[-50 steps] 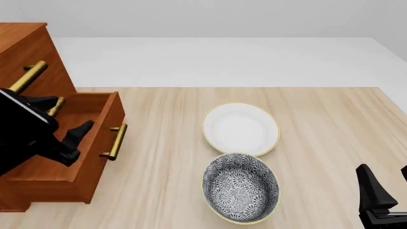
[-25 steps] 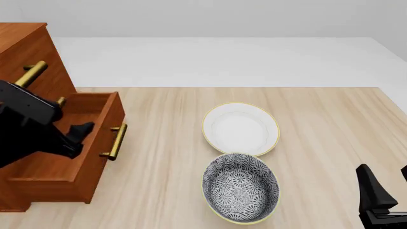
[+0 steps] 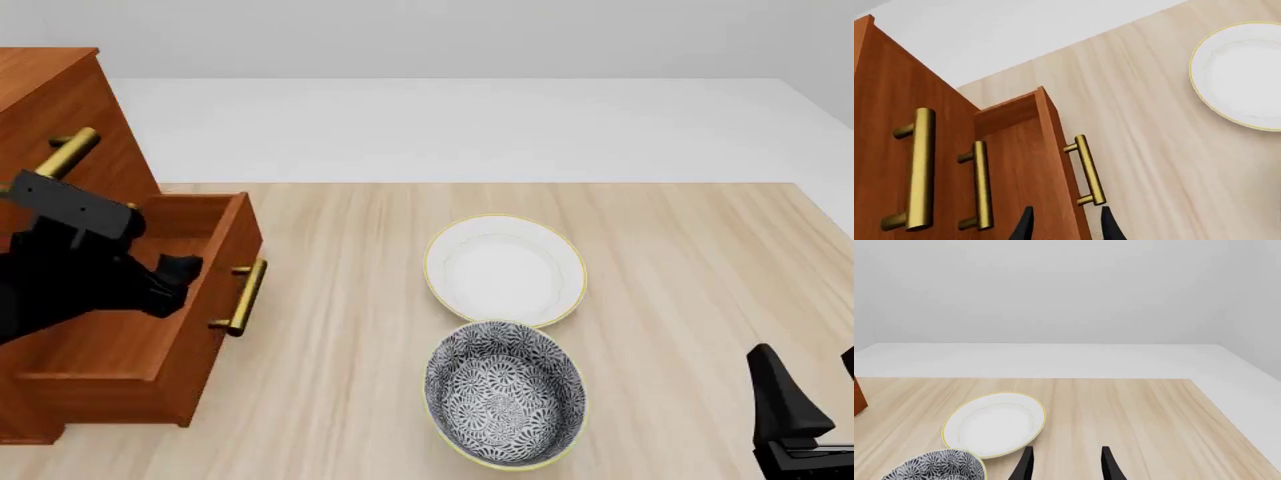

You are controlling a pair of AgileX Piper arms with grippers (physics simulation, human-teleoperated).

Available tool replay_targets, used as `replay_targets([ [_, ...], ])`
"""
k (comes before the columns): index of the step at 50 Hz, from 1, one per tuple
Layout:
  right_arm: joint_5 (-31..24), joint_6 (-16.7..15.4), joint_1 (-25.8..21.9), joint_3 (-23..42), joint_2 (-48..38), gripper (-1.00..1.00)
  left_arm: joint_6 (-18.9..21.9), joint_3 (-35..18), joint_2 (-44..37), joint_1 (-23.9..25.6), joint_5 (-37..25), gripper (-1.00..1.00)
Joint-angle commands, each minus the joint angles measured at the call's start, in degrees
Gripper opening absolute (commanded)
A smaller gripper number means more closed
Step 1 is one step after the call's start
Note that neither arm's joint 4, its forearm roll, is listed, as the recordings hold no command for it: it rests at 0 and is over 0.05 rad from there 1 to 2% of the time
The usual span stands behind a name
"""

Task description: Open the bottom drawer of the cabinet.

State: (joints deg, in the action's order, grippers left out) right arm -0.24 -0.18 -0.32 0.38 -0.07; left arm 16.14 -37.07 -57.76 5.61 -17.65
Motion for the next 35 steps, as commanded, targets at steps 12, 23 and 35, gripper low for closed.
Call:
replay_targets([
  [12,0.0,0.0,0.0,0.0,0.0,1.00,-4.8,0.1,-5.8,-2.4,1.9,1.00],
  [23,0.0,0.0,0.0,0.0,0.0,1.00,-7.1,0.3,-8.4,-3.8,3.2,1.00],
  [35,0.0,0.0,0.0,0.0,0.0,1.00,-9.3,0.7,-11.8,-3.0,4.1,1.00],
])
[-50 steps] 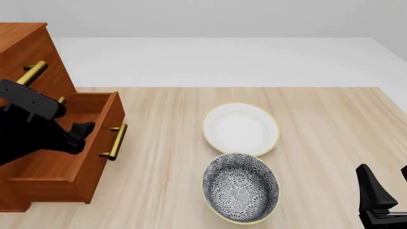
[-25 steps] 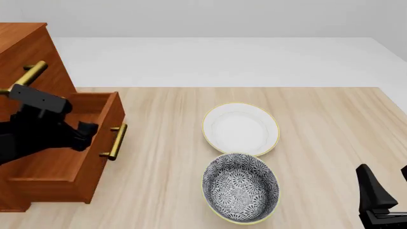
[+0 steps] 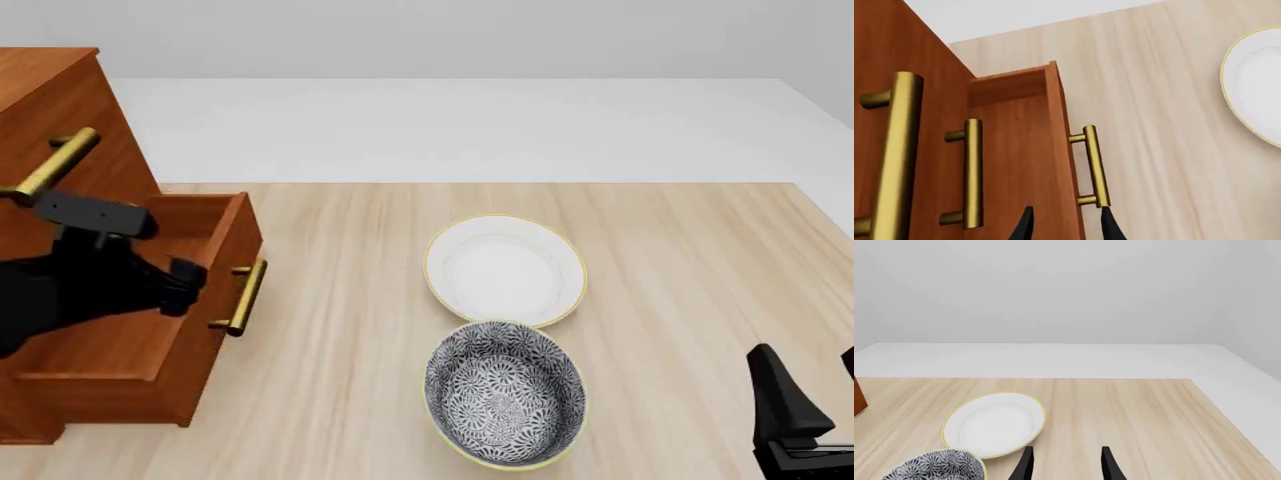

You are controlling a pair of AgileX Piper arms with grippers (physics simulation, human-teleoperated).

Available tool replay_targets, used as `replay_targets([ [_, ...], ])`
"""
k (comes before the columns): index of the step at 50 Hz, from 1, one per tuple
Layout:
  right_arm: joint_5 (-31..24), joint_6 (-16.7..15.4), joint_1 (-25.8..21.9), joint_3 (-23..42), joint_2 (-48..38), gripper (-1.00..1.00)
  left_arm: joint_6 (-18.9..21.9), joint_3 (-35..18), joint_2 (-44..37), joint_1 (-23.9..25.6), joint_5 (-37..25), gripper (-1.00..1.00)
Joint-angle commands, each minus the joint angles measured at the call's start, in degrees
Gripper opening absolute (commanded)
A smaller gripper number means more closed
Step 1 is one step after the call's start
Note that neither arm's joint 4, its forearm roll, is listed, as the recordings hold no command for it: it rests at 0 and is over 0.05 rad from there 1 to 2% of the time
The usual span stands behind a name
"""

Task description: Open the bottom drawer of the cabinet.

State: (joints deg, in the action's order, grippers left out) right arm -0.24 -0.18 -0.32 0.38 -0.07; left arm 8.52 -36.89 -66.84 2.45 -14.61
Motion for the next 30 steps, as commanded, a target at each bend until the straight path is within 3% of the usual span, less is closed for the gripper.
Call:
replay_targets([
  [1,0.0,0.0,0.0,0.0,0.0,1.00,-1.9,0.5,-2.9,0.3,1.0,1.00],
  [30,0.0,0.0,0.0,0.0,0.0,1.00,-3.7,3.2,-7.4,0.5,3.7,1.00],
])
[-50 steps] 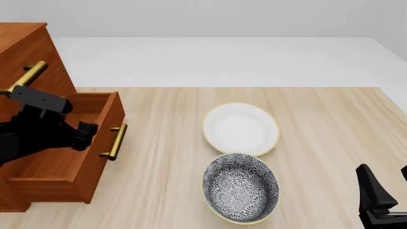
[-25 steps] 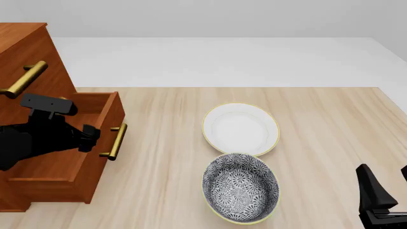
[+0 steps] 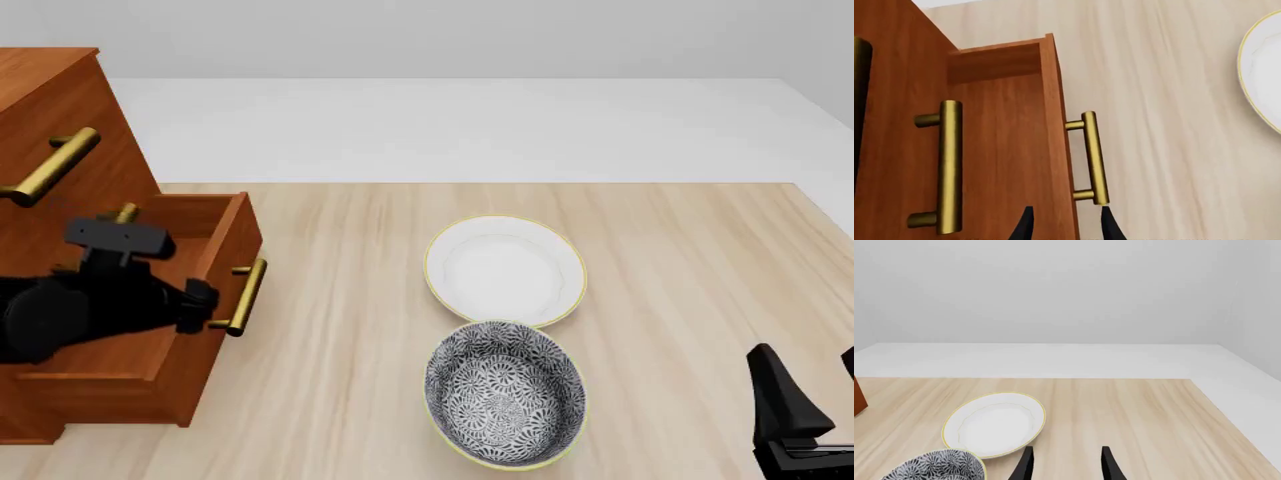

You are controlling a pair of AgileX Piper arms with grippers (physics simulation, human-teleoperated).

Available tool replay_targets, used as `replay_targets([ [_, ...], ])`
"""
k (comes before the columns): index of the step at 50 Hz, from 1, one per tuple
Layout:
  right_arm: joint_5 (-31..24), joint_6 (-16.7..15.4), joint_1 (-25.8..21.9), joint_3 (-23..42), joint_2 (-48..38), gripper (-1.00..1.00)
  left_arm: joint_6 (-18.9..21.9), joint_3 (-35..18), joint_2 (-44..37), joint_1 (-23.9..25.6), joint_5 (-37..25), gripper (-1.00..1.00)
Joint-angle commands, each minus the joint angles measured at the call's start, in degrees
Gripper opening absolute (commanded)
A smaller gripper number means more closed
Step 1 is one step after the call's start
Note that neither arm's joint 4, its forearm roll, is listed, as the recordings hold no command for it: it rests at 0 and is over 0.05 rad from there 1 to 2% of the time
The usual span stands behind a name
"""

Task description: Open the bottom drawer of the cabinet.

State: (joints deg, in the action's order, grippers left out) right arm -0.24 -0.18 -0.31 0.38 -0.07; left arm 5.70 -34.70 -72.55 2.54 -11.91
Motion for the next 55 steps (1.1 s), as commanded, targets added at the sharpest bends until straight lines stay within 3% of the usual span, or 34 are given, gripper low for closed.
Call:
replay_targets([
  [1,0.0,0.0,0.0,0.0,0.0,1.00,-1.1,1.0,-1.9,0.6,1.0,1.00],
  [39,0.0,0.0,0.0,0.0,0.0,1.00,-3.8,2.6,-8.2,1.5,5.9,1.00],
  [55,0.0,0.0,0.0,0.0,0.0,1.00,-4.9,1.9,-4.7,6.6,3.0,1.00],
])
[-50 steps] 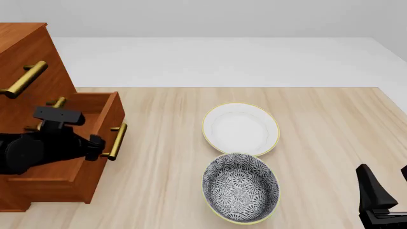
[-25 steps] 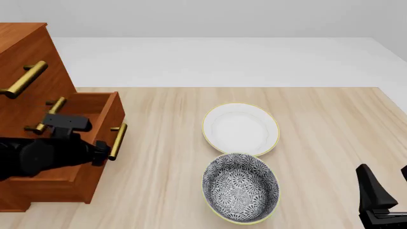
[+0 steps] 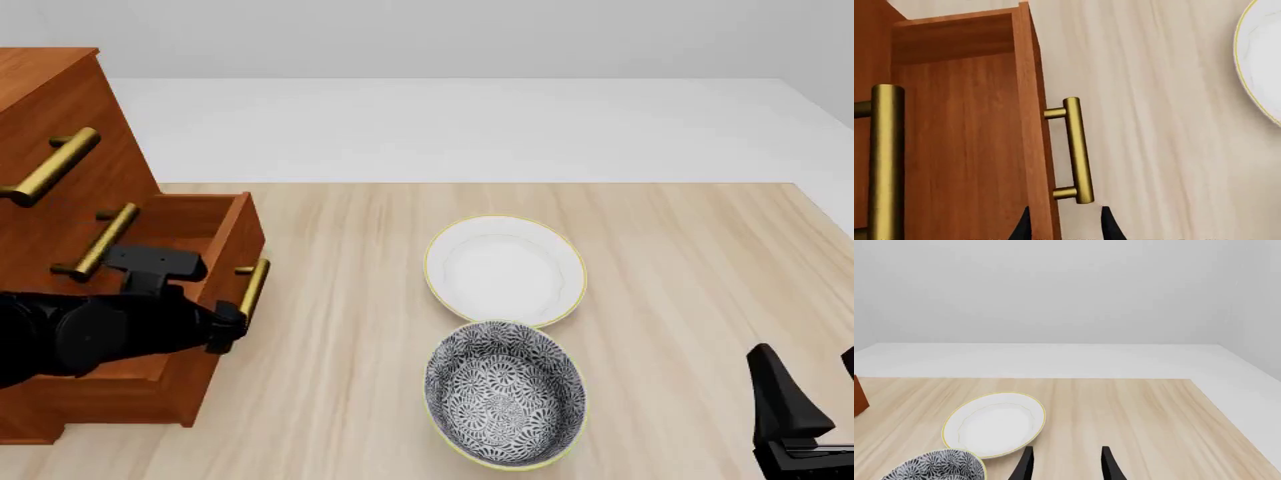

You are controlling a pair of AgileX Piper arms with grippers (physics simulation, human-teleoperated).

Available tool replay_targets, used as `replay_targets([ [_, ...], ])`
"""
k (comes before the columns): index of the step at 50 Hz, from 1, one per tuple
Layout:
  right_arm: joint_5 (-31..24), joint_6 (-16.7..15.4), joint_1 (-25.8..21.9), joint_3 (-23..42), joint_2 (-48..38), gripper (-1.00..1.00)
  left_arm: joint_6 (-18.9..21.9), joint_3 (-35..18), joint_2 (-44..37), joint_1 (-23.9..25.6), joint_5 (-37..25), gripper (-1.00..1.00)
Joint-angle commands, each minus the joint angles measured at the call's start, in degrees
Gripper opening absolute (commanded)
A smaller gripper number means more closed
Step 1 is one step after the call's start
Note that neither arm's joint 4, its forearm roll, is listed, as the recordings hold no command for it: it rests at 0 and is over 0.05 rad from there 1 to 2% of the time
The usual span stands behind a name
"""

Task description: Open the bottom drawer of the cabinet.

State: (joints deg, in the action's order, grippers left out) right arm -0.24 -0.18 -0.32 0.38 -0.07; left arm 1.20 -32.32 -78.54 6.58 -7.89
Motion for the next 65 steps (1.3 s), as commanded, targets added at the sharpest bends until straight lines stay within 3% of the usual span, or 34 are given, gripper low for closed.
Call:
replay_targets([
  [1,0.0,0.0,0.0,0.0,0.0,1.00,-0.6,-0.6,1.4,3.1,-1.0,1.00],
  [35,0.0,0.0,0.0,0.0,0.0,1.00,-4.4,-3.1,-6.3,15.2,3.7,1.00],
  [37,0.0,0.0,0.0,0.0,0.0,1.00,-5.2,-3.8,-7.2,18.3,3.6,1.00],
  [45,0.0,0.0,0.0,0.0,0.0,1.00,-6.2,-4.5,-7.5,20.8,3.8,1.00],
  [57,0.0,0.0,0.0,0.0,0.0,1.00,-7.0,-5.9,-6.0,23.5,2.4,1.00],
  [65,0.0,0.0,0.0,0.0,0.0,1.00,-5.3,-6.2,-3.5,22.0,1.0,1.00],
])
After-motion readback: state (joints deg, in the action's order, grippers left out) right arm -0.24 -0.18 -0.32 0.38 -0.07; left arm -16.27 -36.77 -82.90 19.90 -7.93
